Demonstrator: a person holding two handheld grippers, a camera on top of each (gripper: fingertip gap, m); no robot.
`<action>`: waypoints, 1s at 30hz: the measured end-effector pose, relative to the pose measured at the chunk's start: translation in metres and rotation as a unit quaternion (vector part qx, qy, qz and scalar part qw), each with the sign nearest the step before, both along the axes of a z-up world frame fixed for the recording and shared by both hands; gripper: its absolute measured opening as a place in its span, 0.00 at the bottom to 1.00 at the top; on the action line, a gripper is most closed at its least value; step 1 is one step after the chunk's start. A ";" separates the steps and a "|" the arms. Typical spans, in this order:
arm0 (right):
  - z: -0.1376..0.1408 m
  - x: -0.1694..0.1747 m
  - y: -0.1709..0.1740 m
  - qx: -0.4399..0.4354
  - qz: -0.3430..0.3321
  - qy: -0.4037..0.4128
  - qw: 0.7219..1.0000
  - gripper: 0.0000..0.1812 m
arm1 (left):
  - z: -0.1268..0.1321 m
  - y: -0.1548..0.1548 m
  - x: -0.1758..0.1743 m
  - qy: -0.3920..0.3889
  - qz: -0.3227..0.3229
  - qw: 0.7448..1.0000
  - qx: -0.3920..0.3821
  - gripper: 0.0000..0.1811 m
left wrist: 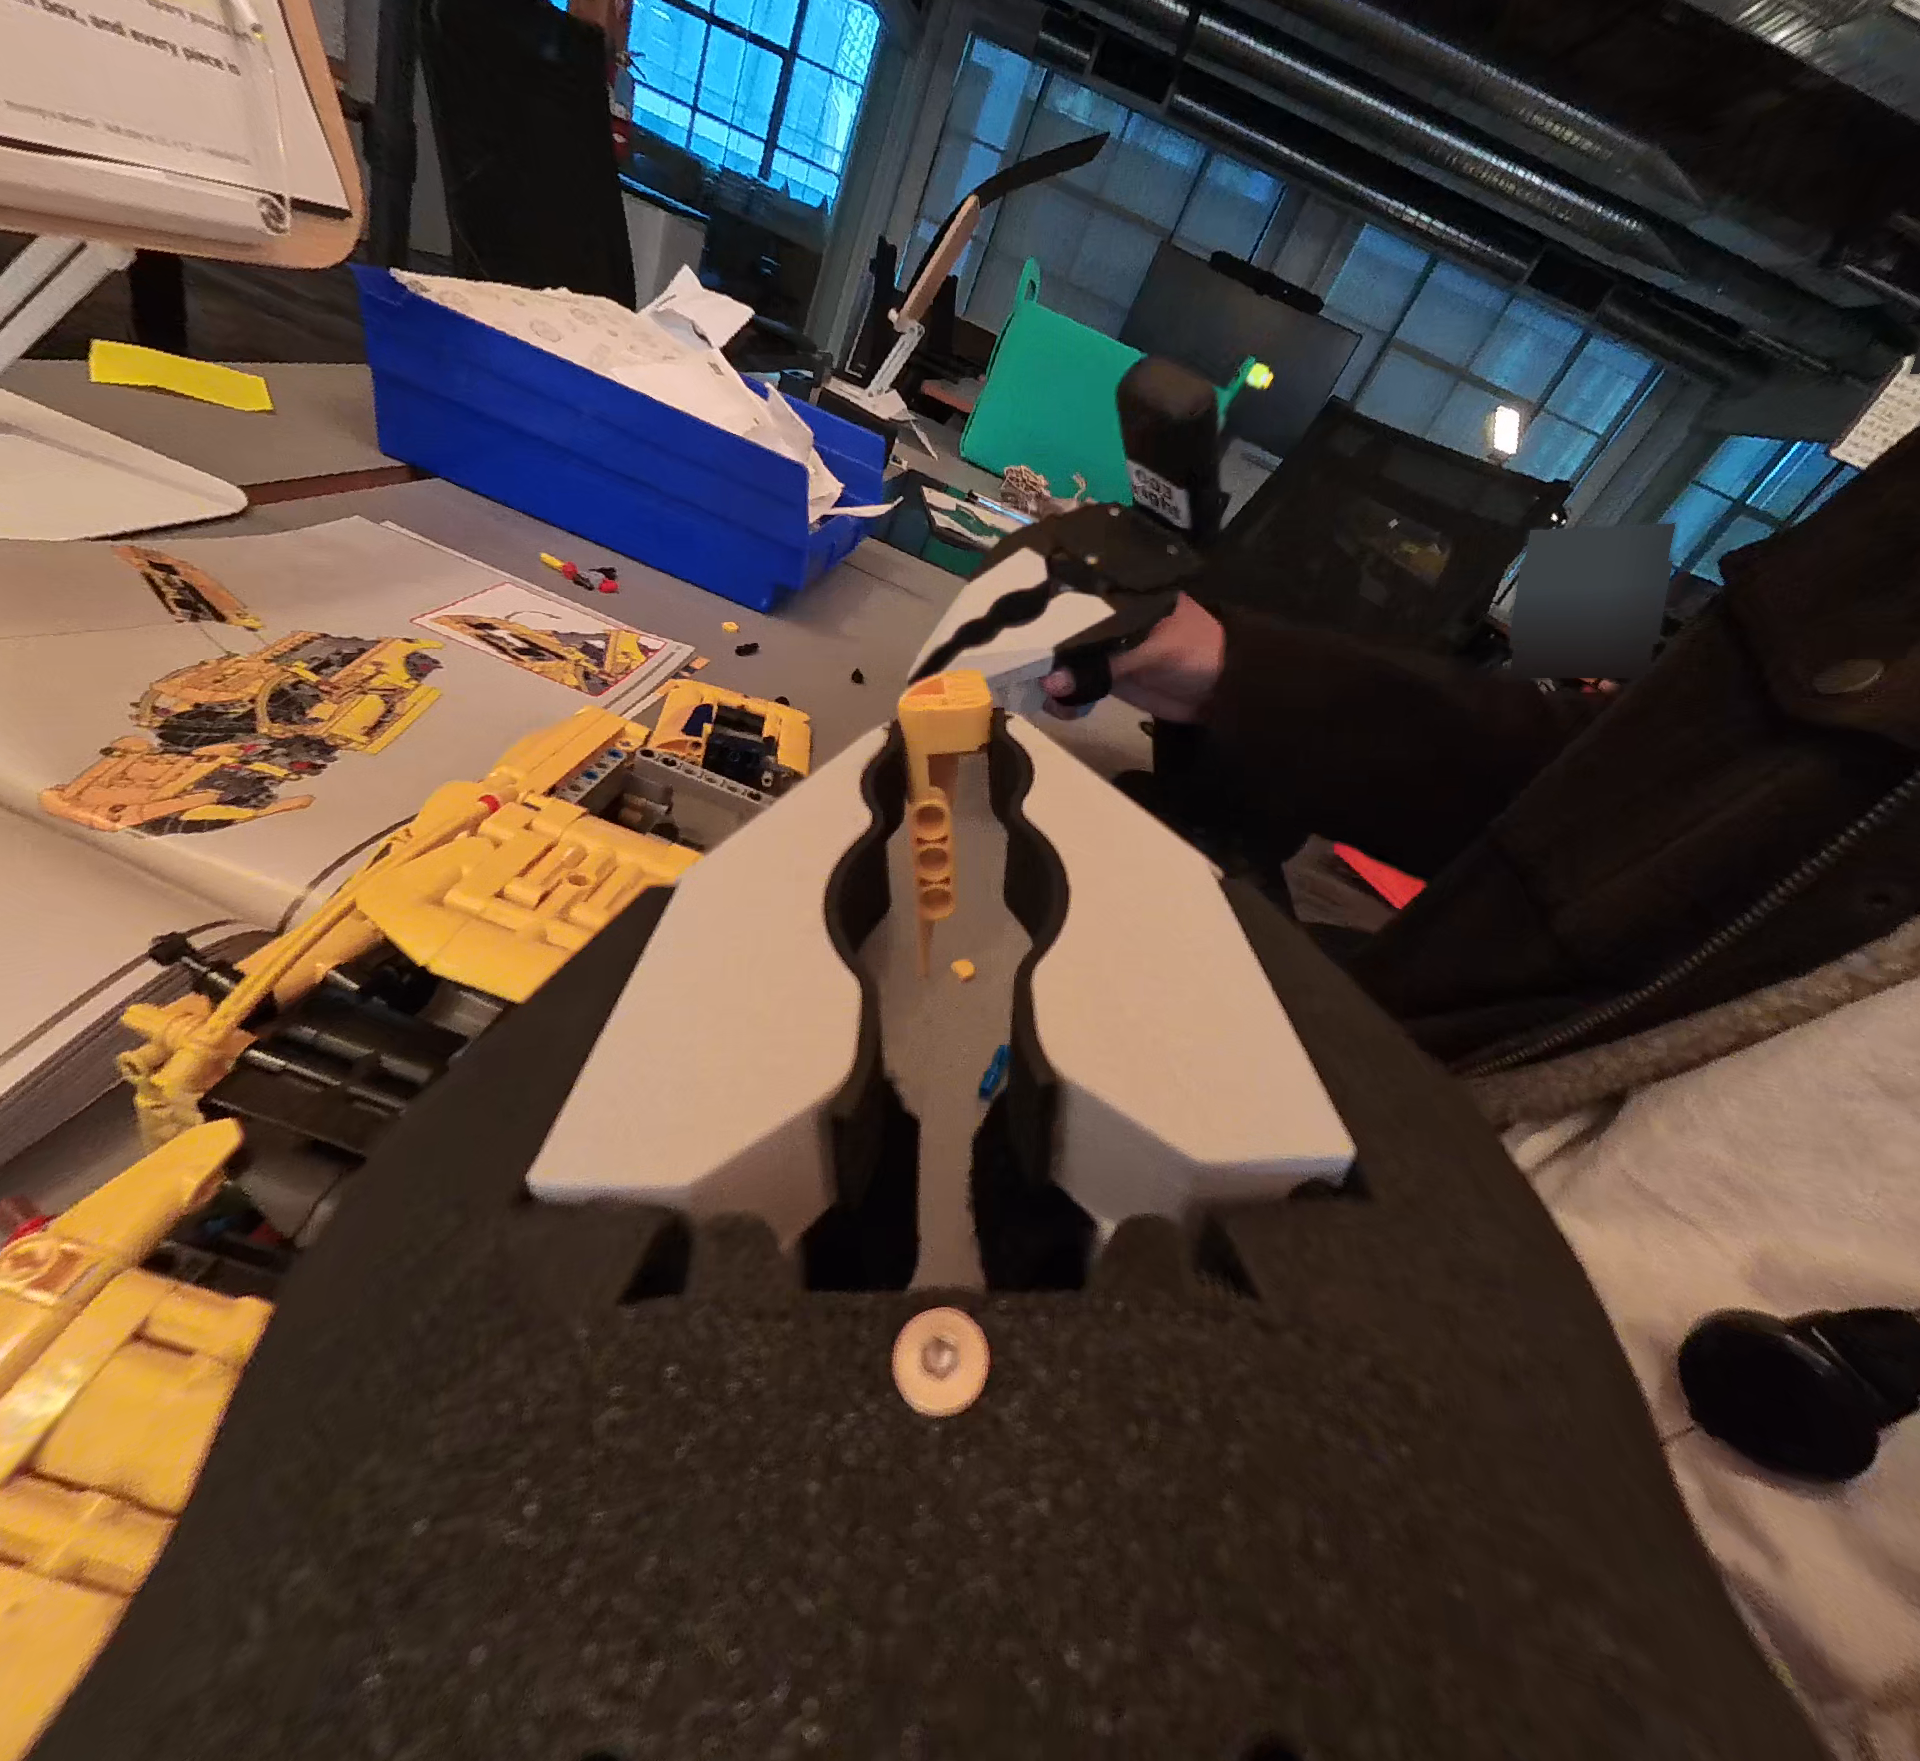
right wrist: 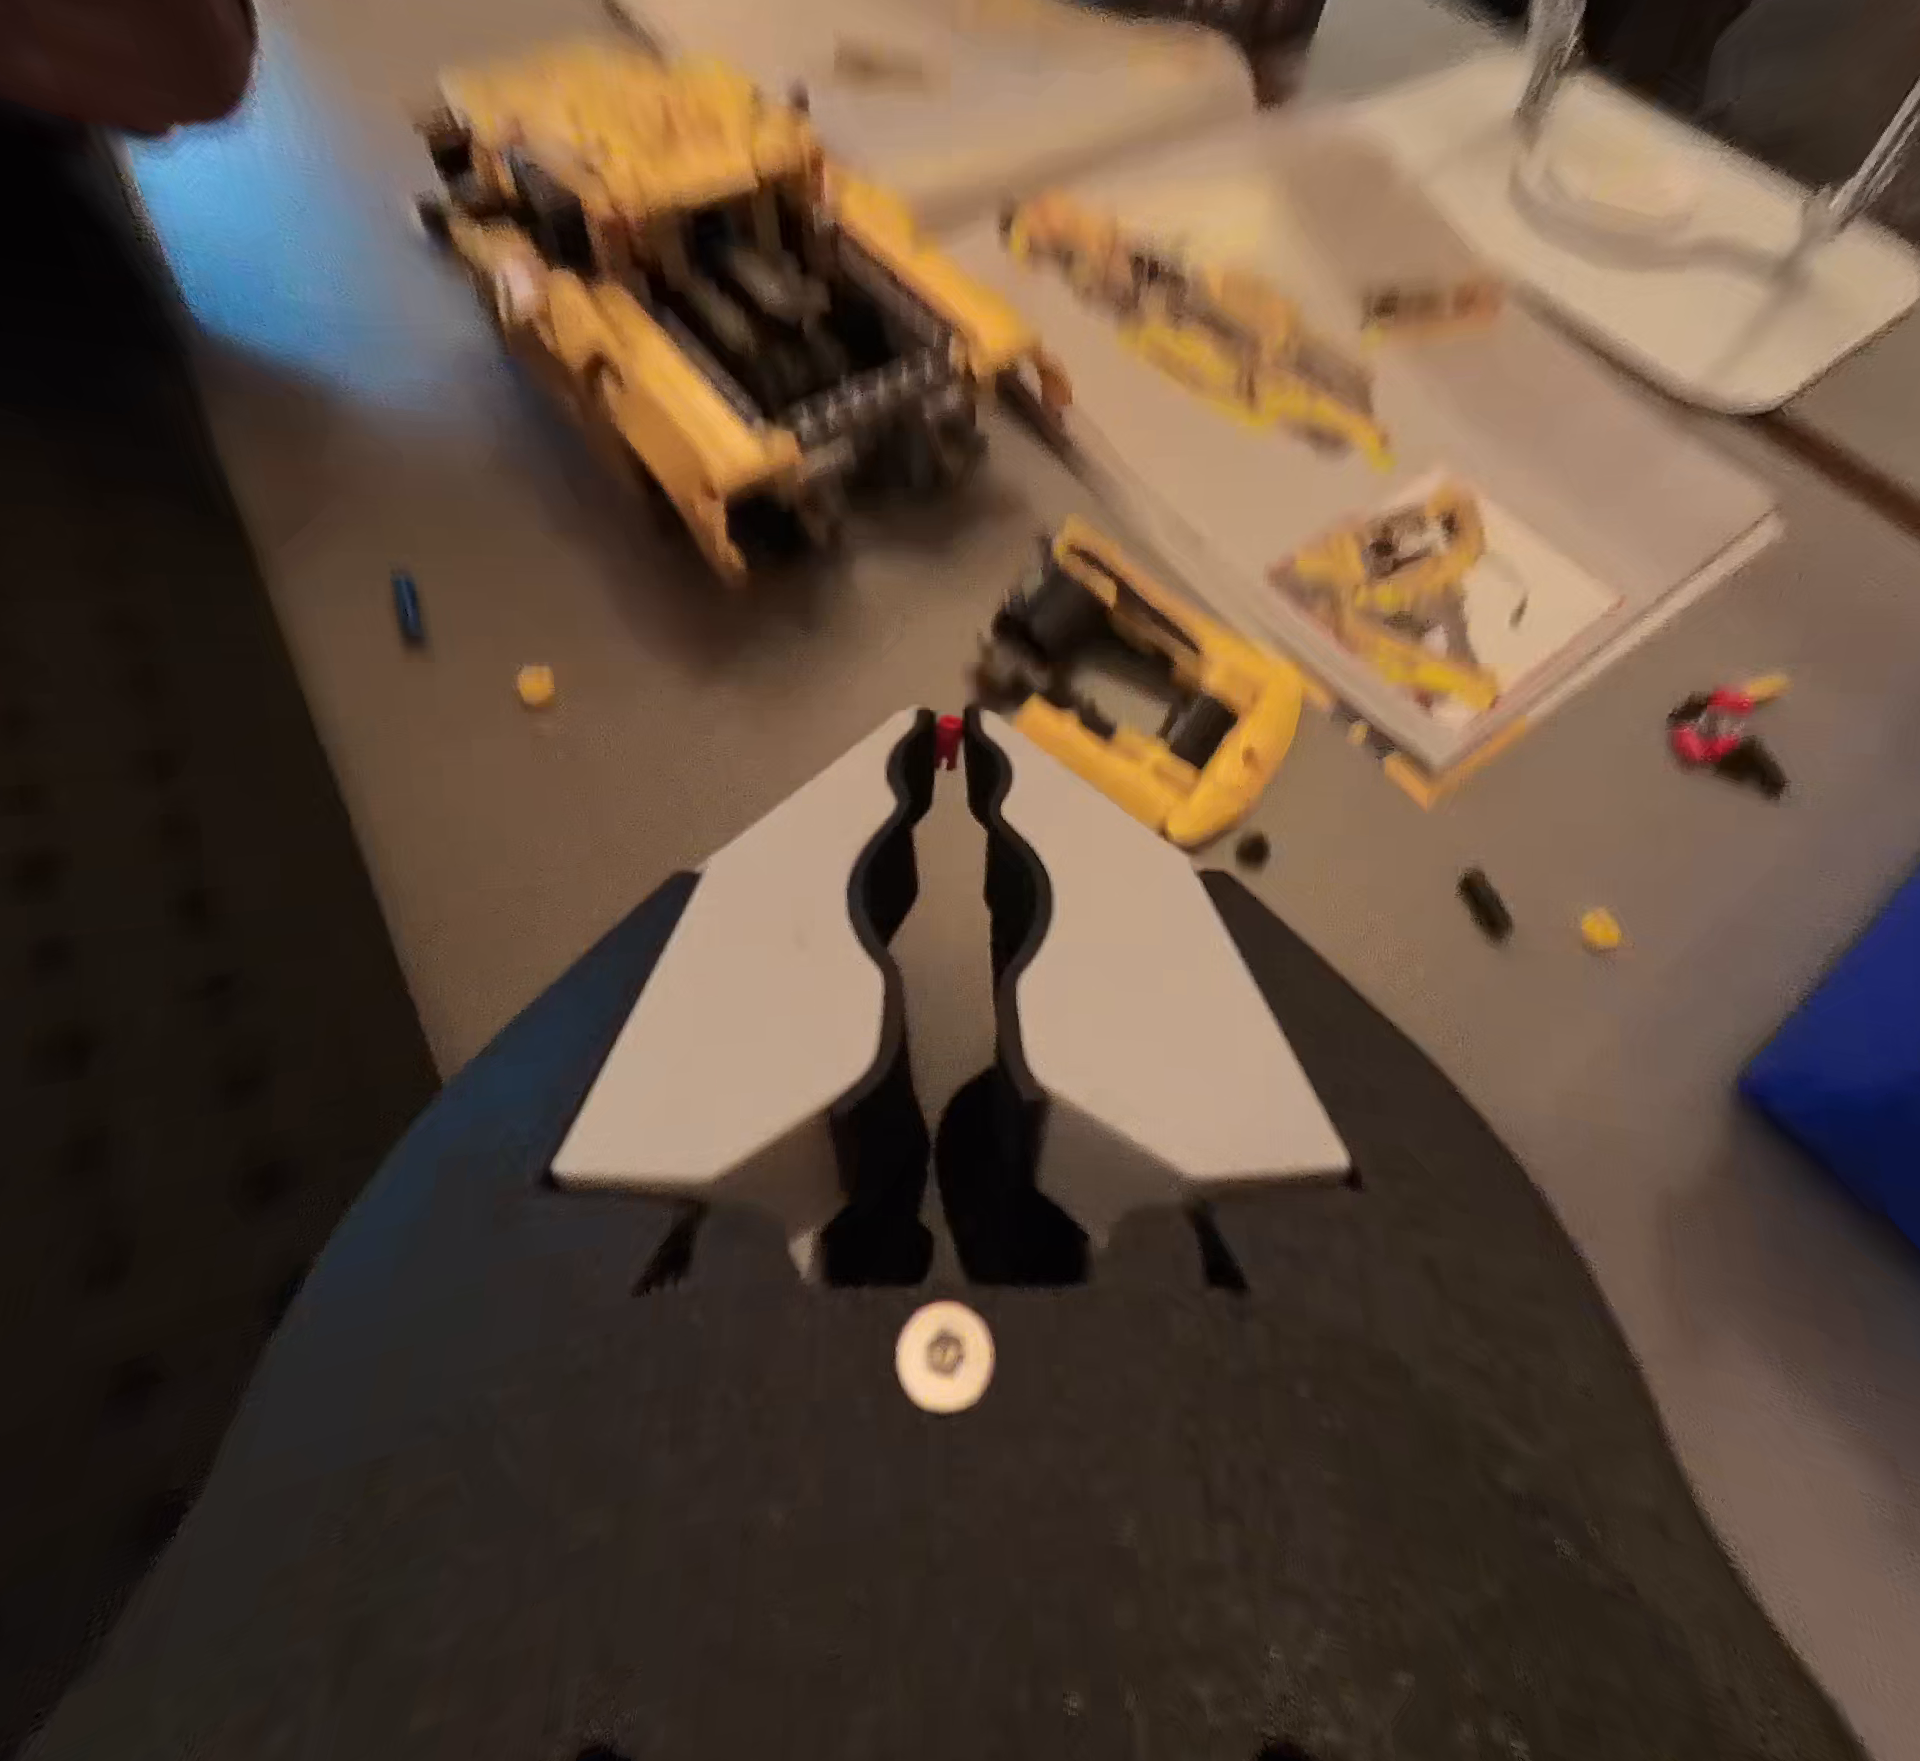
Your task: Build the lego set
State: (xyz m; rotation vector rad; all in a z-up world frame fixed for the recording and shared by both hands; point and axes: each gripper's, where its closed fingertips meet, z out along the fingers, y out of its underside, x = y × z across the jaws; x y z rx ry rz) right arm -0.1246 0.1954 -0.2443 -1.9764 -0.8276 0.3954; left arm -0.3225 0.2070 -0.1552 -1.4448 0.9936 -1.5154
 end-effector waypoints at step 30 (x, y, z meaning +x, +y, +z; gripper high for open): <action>0.098 -0.179 0.008 0.041 0.056 0.391 0.918 0.03 | -0.006 -0.014 0.026 0.007 -0.005 0.999 -0.039 0.08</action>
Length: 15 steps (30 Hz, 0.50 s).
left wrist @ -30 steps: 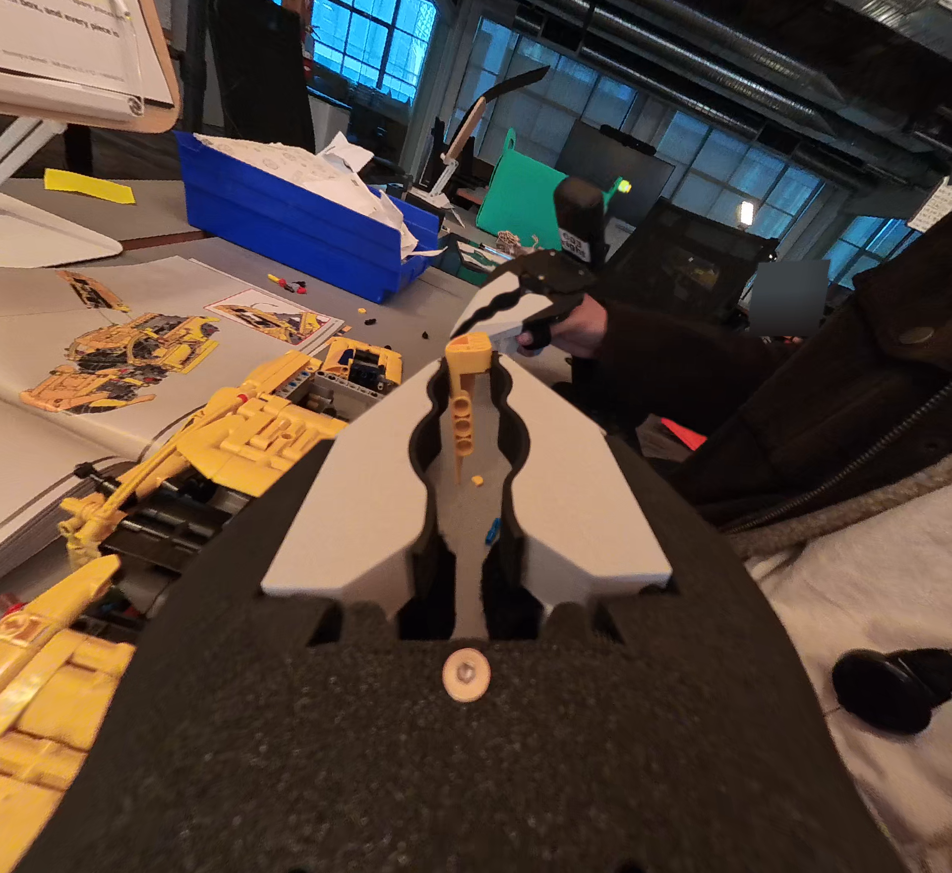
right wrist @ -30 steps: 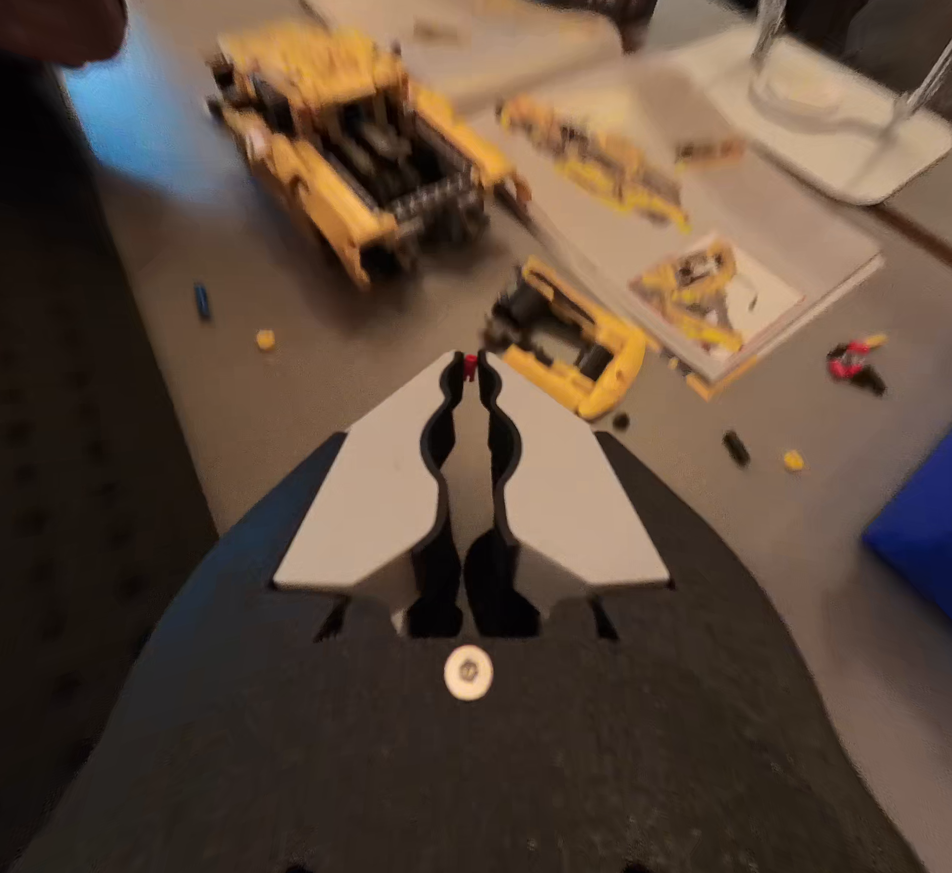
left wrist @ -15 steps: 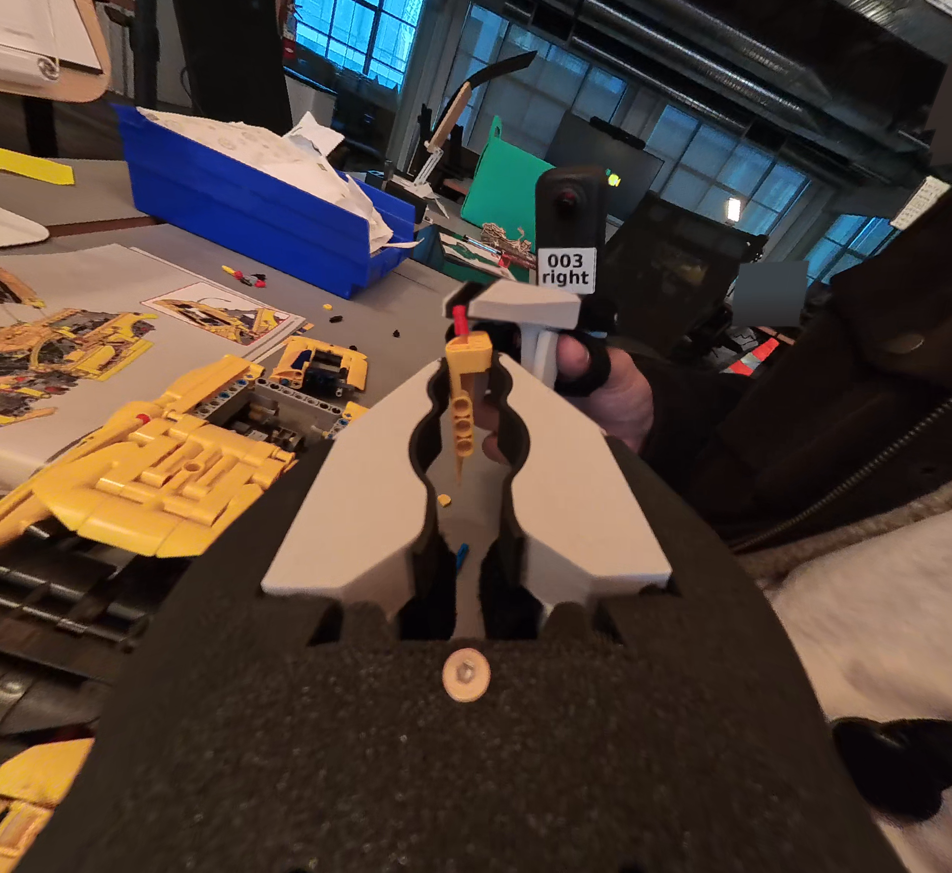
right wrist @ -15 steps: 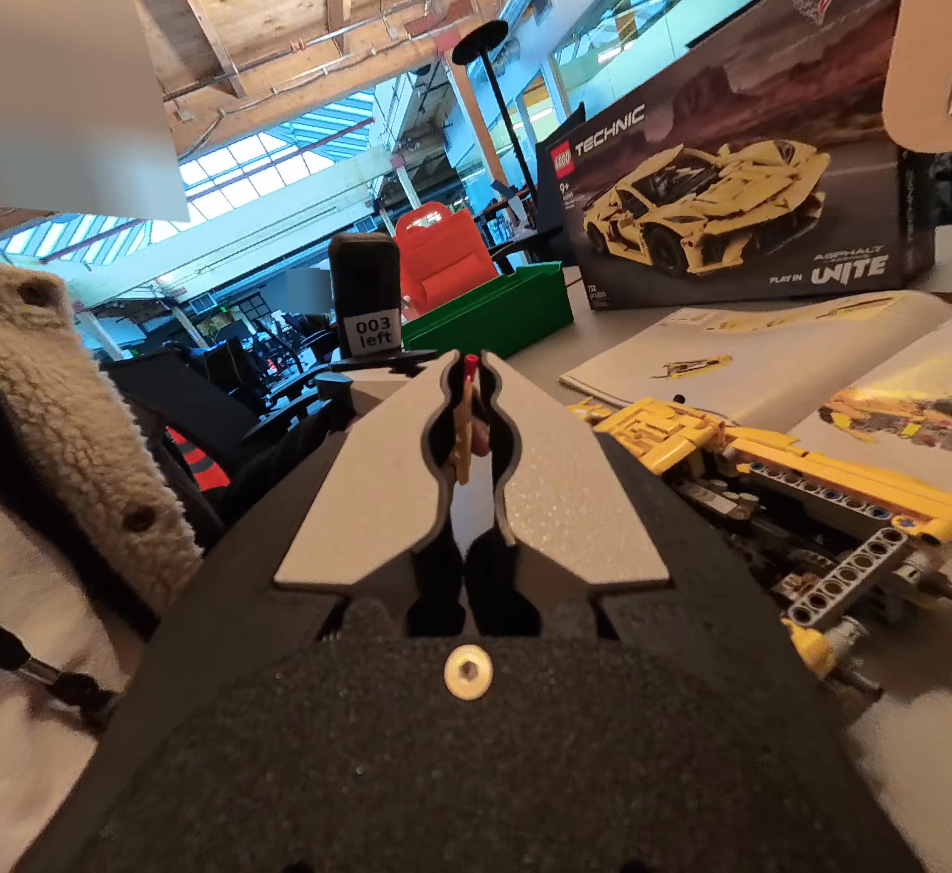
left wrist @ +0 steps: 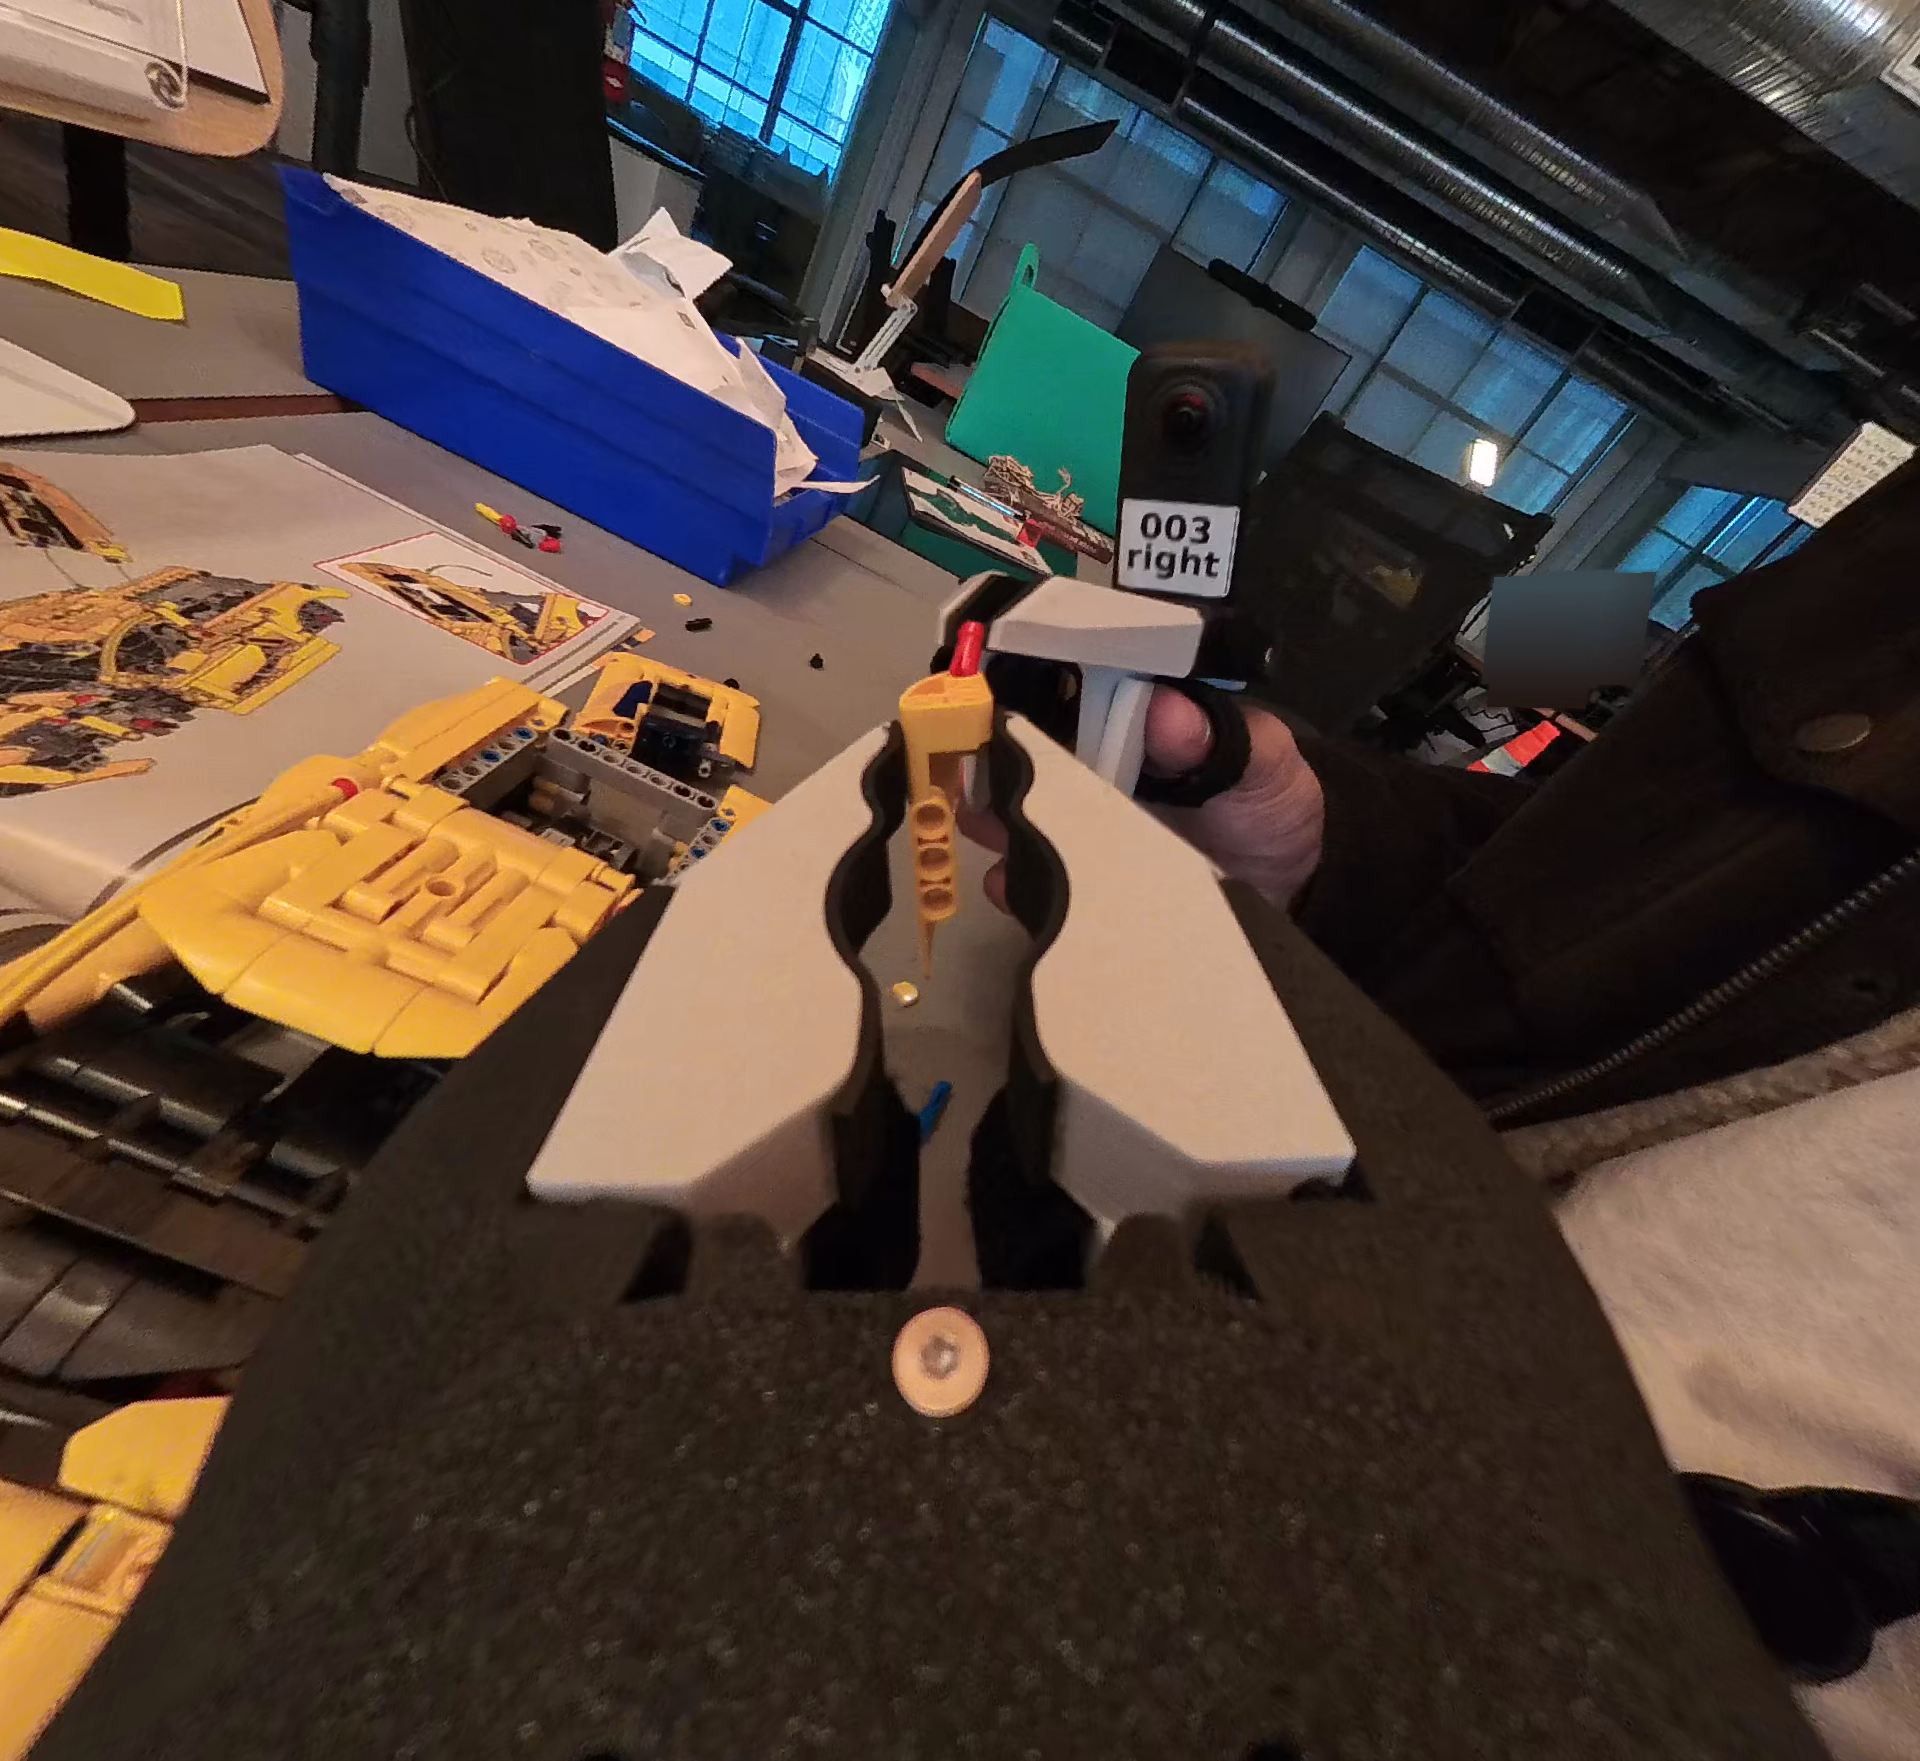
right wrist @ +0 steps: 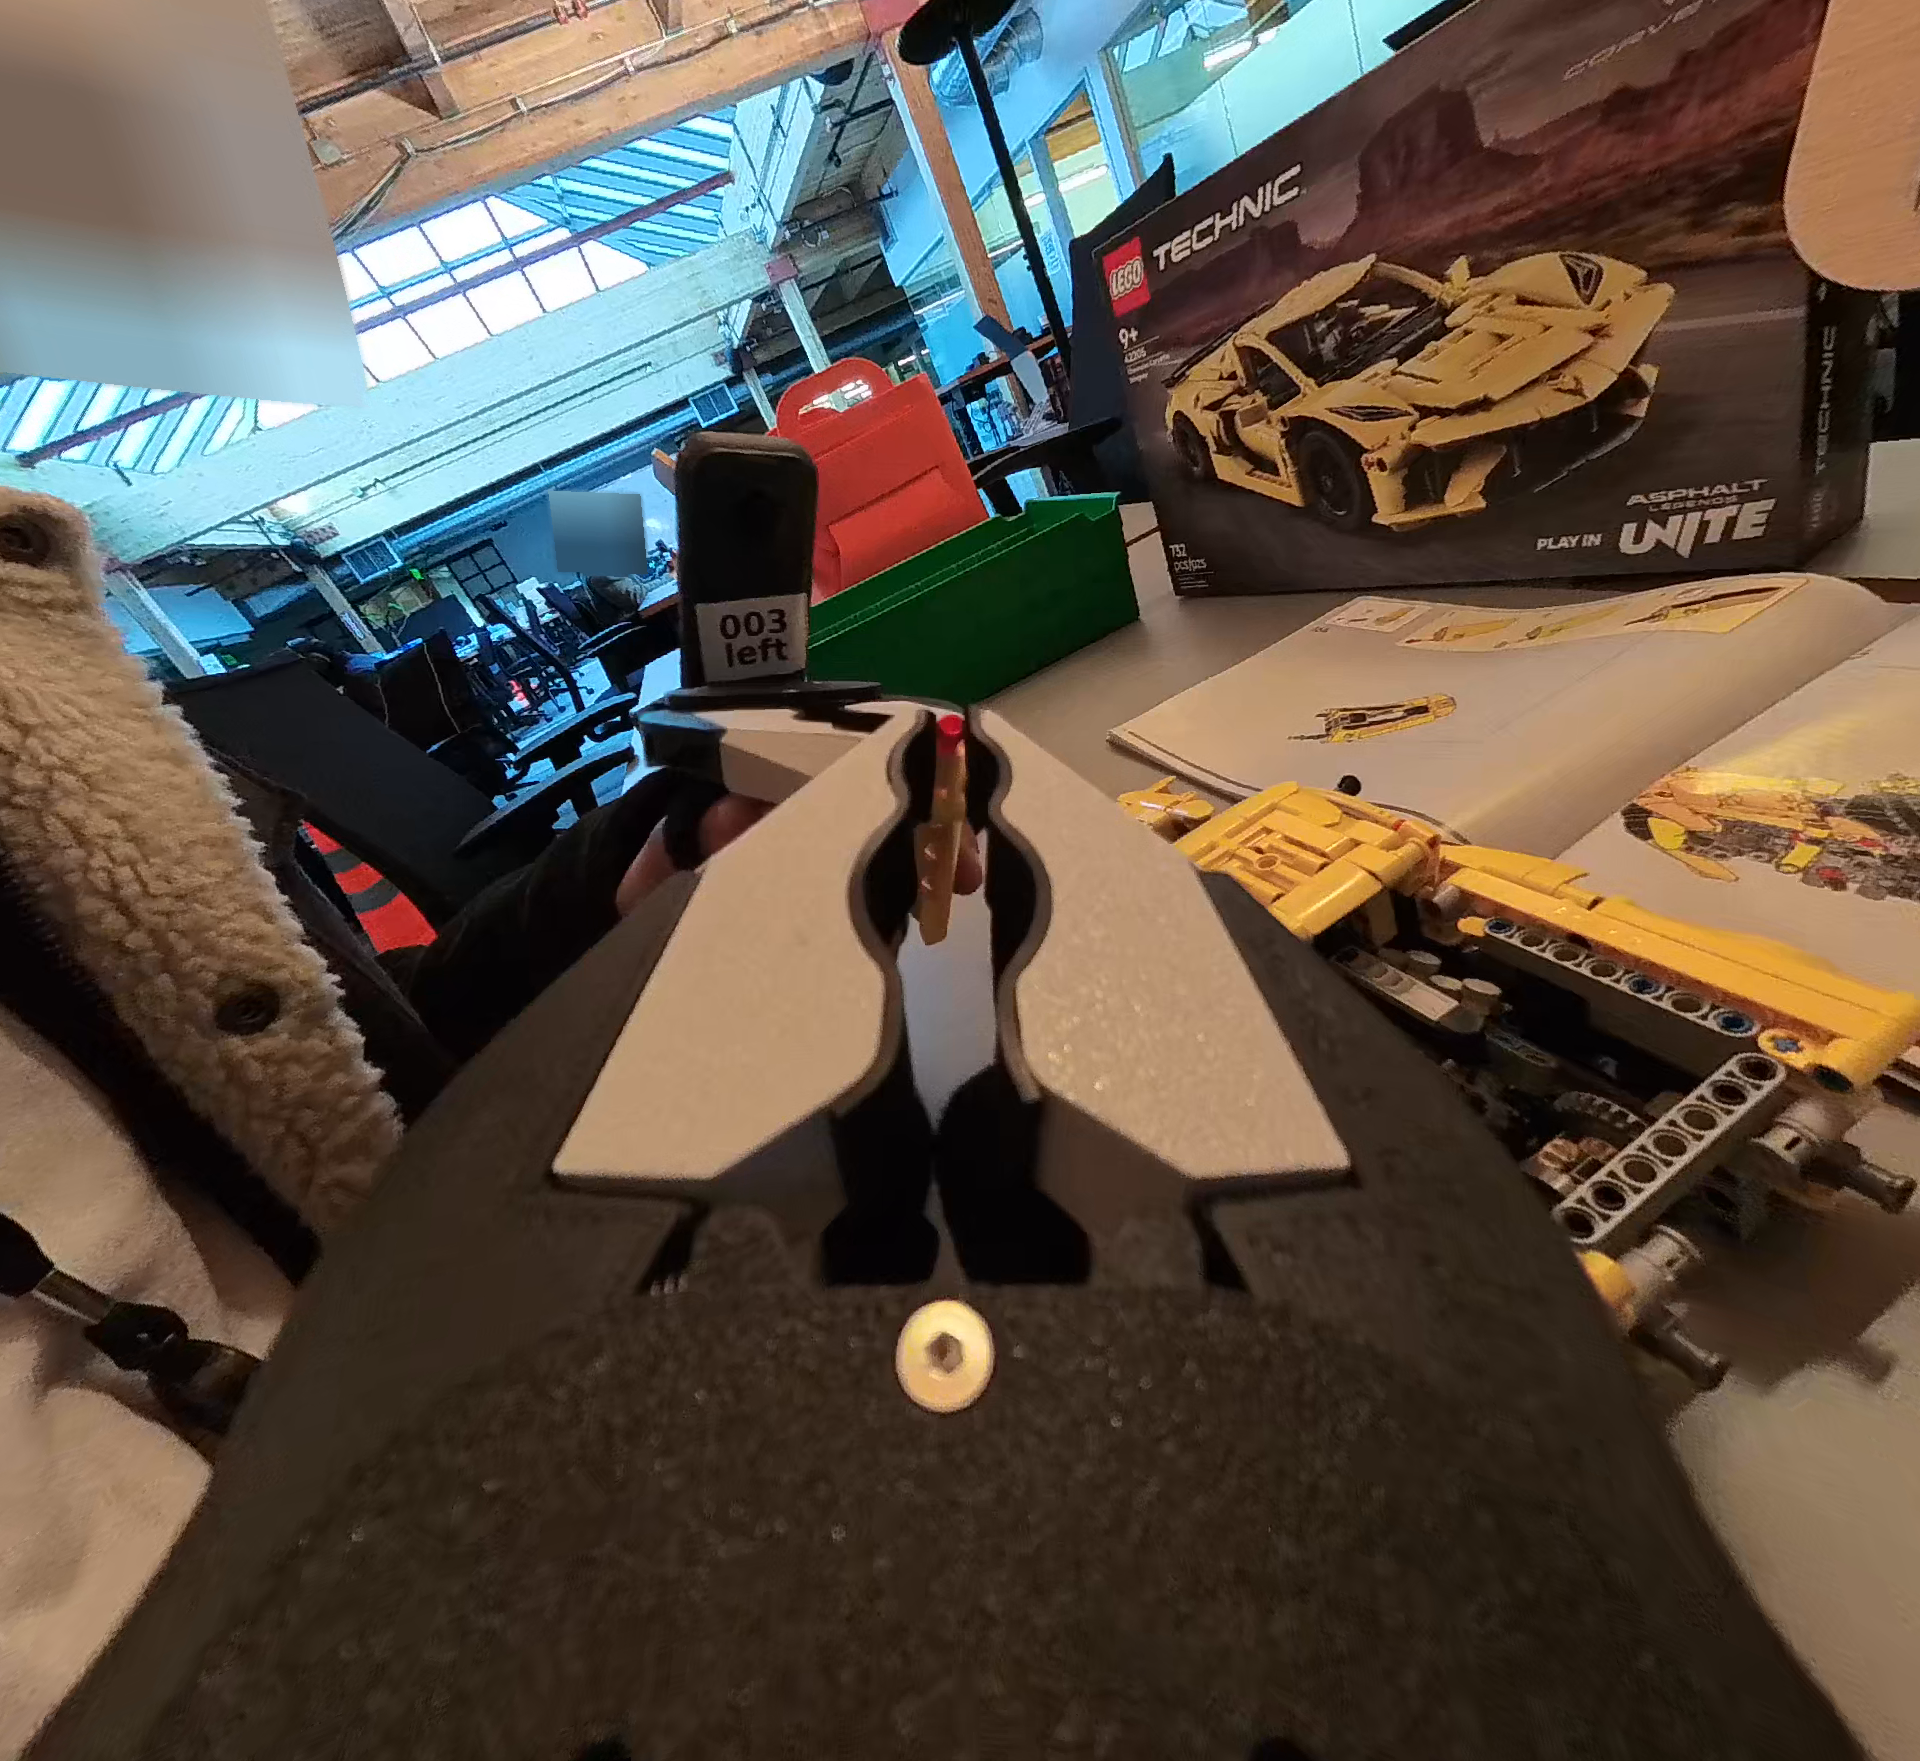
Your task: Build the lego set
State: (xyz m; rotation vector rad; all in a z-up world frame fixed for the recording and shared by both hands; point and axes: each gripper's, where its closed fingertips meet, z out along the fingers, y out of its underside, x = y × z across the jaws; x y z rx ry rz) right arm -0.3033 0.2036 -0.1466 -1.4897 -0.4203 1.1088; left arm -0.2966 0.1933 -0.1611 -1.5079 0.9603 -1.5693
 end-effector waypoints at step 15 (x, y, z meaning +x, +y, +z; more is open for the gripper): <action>-0.134 0.207 -0.014 -0.067 -0.070 -0.474 0.875 0.03 | 0.000 0.008 -0.007 -0.003 0.019 1.000 0.005 0.08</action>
